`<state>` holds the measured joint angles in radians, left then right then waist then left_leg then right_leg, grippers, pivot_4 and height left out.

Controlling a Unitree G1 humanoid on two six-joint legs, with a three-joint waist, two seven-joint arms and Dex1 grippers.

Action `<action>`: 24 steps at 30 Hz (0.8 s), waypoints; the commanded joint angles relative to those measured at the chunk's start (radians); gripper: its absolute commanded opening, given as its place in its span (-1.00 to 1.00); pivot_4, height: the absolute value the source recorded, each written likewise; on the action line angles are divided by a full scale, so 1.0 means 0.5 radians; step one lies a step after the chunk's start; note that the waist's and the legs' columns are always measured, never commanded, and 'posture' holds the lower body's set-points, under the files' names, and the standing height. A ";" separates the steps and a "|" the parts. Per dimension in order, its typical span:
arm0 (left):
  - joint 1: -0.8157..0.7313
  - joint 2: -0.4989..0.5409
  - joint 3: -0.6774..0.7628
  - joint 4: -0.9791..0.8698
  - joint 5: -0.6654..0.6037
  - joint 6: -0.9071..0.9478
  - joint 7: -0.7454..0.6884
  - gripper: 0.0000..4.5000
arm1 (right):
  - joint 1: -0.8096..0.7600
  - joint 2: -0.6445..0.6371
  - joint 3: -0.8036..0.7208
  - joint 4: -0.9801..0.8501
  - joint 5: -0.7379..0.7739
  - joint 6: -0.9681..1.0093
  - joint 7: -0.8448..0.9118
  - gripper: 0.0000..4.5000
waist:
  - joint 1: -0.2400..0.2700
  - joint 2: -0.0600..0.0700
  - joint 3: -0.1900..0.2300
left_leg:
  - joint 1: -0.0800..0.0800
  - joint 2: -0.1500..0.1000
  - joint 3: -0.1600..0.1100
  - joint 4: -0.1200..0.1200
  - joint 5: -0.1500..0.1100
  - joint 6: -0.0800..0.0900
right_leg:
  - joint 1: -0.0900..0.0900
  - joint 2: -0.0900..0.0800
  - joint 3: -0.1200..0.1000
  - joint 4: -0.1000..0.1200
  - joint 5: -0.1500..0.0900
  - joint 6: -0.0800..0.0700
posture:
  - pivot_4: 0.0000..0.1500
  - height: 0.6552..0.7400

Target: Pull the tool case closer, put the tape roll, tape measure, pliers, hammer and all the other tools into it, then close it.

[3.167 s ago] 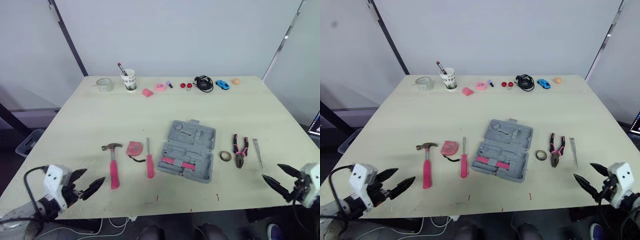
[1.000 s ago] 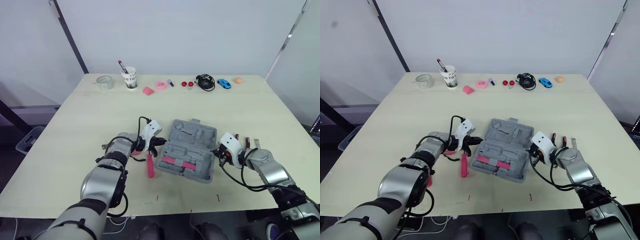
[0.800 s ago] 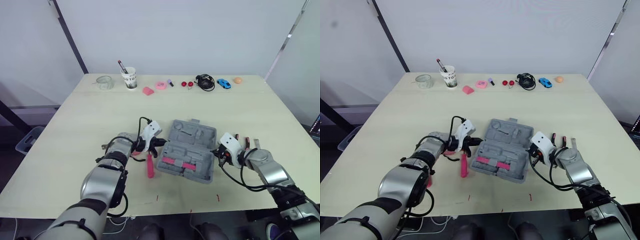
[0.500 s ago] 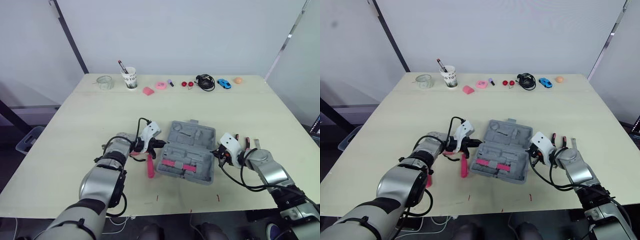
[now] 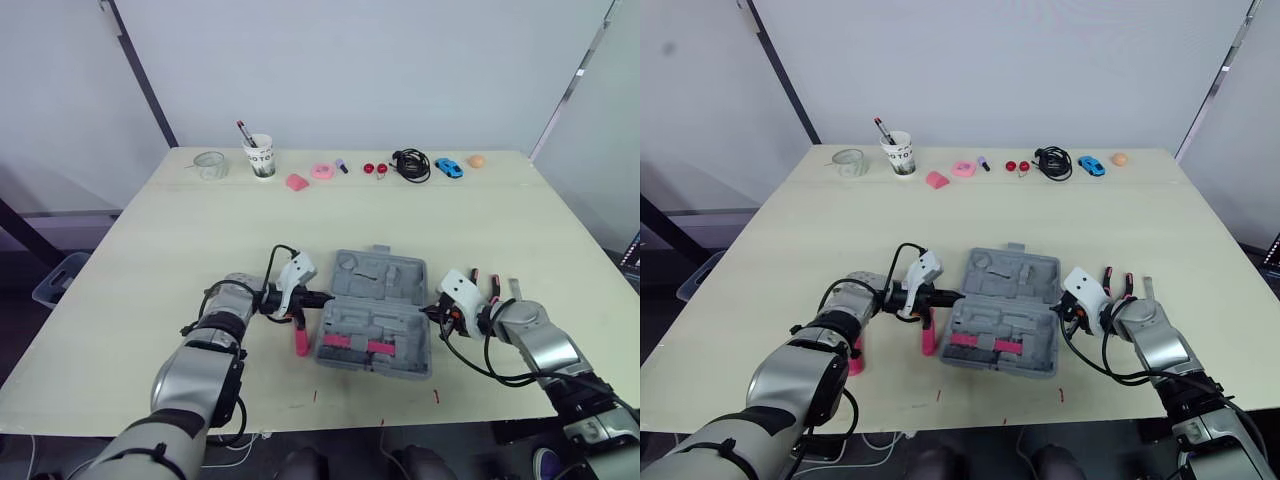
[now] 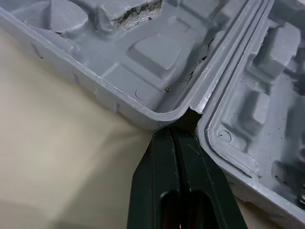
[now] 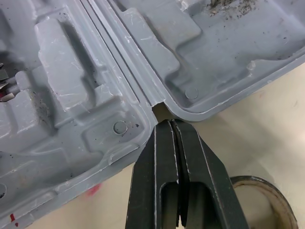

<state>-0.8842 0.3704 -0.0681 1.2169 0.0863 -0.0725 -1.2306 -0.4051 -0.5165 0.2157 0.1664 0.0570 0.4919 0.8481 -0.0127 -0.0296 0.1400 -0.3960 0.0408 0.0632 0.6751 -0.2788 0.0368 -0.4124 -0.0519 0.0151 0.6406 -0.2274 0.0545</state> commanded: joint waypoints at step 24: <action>0.815 0.205 -0.249 -1.701 -0.174 0.832 -0.166 -0.98 | 0.234 -0.105 -0.031 -0.241 0.163 -0.009 0.232 -1.00 | 0.004 0.001 -0.001 | 0.002 0.000 -0.009 0.002 0.000 0.000 | 0.001 0.000 0.001 0.002 0.000 0.000 | 1.00 1.00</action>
<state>-0.4851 0.4668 -0.1694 0.4243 0.0173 0.3313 -1.3058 -0.2960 -0.5652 0.1966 0.0913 0.1131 0.4801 0.9362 -0.0108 -0.0289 0.1394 -0.3949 0.0408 0.0586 0.6760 -0.2788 0.0368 -0.4118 -0.0521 0.0155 0.6418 -0.2275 0.0542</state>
